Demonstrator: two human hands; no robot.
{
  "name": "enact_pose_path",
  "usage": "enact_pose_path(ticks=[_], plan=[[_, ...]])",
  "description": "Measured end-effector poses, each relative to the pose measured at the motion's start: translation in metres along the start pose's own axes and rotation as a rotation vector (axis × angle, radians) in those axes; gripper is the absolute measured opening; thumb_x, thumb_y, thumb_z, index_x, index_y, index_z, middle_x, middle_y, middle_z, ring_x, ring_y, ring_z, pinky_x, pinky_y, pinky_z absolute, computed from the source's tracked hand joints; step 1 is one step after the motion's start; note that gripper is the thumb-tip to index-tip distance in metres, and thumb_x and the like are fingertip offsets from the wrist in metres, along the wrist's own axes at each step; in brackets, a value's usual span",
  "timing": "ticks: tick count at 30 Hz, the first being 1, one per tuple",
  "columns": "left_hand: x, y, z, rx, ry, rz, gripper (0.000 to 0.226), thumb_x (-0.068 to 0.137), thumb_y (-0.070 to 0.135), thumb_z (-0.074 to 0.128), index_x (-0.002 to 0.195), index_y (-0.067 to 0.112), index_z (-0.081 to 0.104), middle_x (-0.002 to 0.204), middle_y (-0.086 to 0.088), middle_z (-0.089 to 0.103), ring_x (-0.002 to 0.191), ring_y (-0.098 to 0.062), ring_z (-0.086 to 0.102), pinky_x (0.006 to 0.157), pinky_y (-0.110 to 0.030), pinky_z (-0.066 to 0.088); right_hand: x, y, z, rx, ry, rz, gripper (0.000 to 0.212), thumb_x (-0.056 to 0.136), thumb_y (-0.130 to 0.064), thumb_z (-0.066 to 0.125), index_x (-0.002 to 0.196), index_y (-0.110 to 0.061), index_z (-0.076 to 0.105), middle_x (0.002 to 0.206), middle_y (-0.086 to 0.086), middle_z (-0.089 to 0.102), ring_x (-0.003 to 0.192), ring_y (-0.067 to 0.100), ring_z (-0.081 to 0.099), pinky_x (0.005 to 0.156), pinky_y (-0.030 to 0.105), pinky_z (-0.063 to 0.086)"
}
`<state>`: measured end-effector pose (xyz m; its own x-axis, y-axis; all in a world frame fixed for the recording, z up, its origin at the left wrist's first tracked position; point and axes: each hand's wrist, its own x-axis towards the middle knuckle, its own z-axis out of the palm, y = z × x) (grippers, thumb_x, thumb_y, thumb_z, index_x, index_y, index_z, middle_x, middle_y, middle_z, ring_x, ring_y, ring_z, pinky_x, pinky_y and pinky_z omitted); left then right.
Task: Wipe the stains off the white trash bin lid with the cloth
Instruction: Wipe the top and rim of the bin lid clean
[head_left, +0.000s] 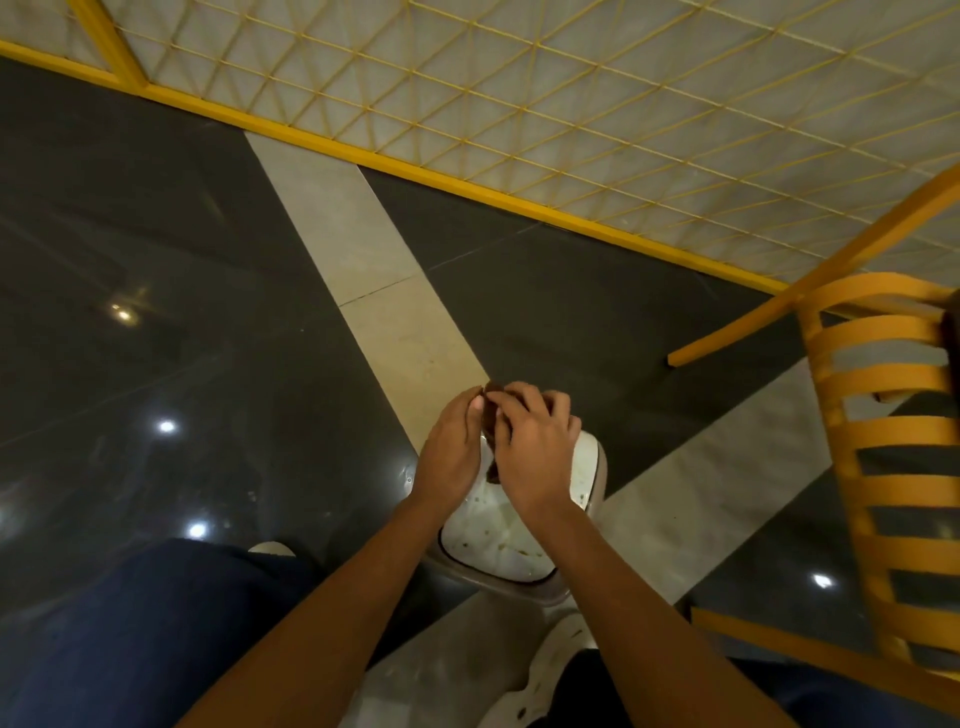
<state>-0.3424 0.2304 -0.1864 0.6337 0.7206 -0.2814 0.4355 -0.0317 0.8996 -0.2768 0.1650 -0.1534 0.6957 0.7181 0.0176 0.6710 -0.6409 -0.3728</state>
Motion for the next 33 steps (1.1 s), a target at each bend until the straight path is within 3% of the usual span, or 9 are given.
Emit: enact_pose_path(ticks=[3, 7, 12, 15, 20, 23, 26, 29, 33], plan=[[-0.002, -0.003, 0.002, 0.007, 0.032, 0.000, 0.040, 0.098, 0.041, 0.025, 0.120, 0.022, 0.054, 0.113, 0.005, 0.061, 0.103, -0.007, 0.056, 0.084, -0.019, 0.043, -0.003, -0.008, 0.000, 0.064, 0.031, 0.004, 0.030, 0.090, -0.022, 0.044, 0.105, -0.013, 0.069, 0.107, 0.004, 0.068, 0.106, 0.028, 0.055, 0.091, 0.043, 0.045], [-0.007, 0.000, 0.001, 0.026, 0.175, -0.050, 0.039, 0.099, 0.038, 0.024, 0.112, 0.020, 0.056, 0.103, 0.005, 0.062, 0.088, -0.003, 0.055, 0.068, -0.008, 0.036, -0.001, -0.018, 0.003, 0.078, 0.052, -0.220, 0.030, 0.084, -0.022, 0.047, 0.092, -0.008, 0.072, 0.092, 0.005, 0.071, 0.095, 0.020, 0.058, 0.084, 0.035, 0.053], [-0.002, 0.001, 0.004, -0.045, 0.296, -0.105, 0.041, 0.099, 0.037, 0.025, 0.124, 0.017, 0.051, 0.118, -0.001, 0.059, 0.105, -0.011, 0.055, 0.085, -0.019, 0.039, 0.017, -0.010, -0.002, 0.002, -0.018, -0.380, 0.027, 0.067, -0.010, 0.080, 0.092, -0.004, 0.072, 0.092, 0.008, 0.071, 0.088, 0.026, 0.064, 0.080, 0.038, 0.055], [-0.004, 0.003, 0.008, -0.029, 0.284, -0.108, 0.042, 0.099, 0.034, 0.028, 0.132, 0.015, 0.045, 0.130, -0.005, 0.052, 0.118, -0.017, 0.050, 0.095, -0.019, 0.034, 0.009, 0.008, -0.009, -0.102, -0.004, -0.328, 0.046, 0.056, -0.018, 0.086, 0.098, -0.007, 0.070, 0.098, 0.007, 0.070, 0.092, 0.026, 0.064, 0.087, 0.037, 0.051], [-0.003, 0.004, 0.007, -0.008, 0.274, -0.128, 0.041, 0.099, 0.035, 0.027, 0.134, 0.020, 0.043, 0.133, -0.001, 0.051, 0.120, -0.016, 0.048, 0.091, -0.017, 0.033, 0.004, 0.004, -0.007, 0.072, 0.041, 0.115, 0.035, 0.084, -0.011, 0.062, 0.118, -0.008, 0.061, 0.122, 0.008, 0.060, 0.117, 0.027, 0.046, 0.105, 0.039, 0.036], [-0.003, 0.003, 0.008, 0.083, 0.280, -0.073, 0.040, 0.099, 0.032, 0.027, 0.131, 0.017, 0.047, 0.128, -0.002, 0.056, 0.116, -0.017, 0.053, 0.089, -0.017, 0.036, -0.005, -0.017, 0.005, 0.054, -0.012, -0.107, 0.044, 0.067, -0.006, 0.078, 0.109, -0.005, 0.066, 0.111, 0.011, 0.065, 0.109, 0.028, 0.056, 0.102, 0.037, 0.037], [-0.003, 0.004, 0.005, 0.155, 0.292, -0.042, 0.045, 0.098, 0.038, 0.024, 0.129, 0.018, 0.049, 0.124, -0.001, 0.059, 0.111, -0.017, 0.056, 0.087, -0.017, 0.035, -0.006, -0.012, -0.001, -0.099, -0.139, -0.147, 0.063, 0.047, -0.032, 0.089, 0.105, -0.013, 0.070, 0.107, 0.004, 0.069, 0.101, 0.023, 0.063, 0.094, 0.035, 0.047], [-0.004, 0.010, 0.007, 0.249, 0.262, 0.003, 0.060, 0.090, 0.049, 0.020, 0.133, 0.016, 0.046, 0.131, -0.003, 0.054, 0.116, -0.021, 0.053, 0.095, -0.029, 0.037, 0.003, 0.014, -0.008, -0.127, -0.170, -0.115, 0.063, 0.075, -0.031, 0.072, 0.131, -0.013, 0.050, 0.134, 0.005, 0.050, 0.125, 0.026, 0.041, 0.110, 0.035, 0.026], [0.000, 0.007, 0.009, 0.214, 0.311, -0.070, 0.039, 0.099, 0.034, 0.029, 0.131, 0.023, 0.048, 0.128, 0.000, 0.057, 0.116, -0.021, 0.053, 0.092, -0.029, 0.036, 0.011, 0.005, -0.013, -0.201, -0.160, -0.082, 0.062, 0.081, -0.033, 0.066, 0.135, -0.018, 0.041, 0.138, 0.003, 0.041, 0.124, 0.024, 0.033, 0.110, 0.033, 0.022]])
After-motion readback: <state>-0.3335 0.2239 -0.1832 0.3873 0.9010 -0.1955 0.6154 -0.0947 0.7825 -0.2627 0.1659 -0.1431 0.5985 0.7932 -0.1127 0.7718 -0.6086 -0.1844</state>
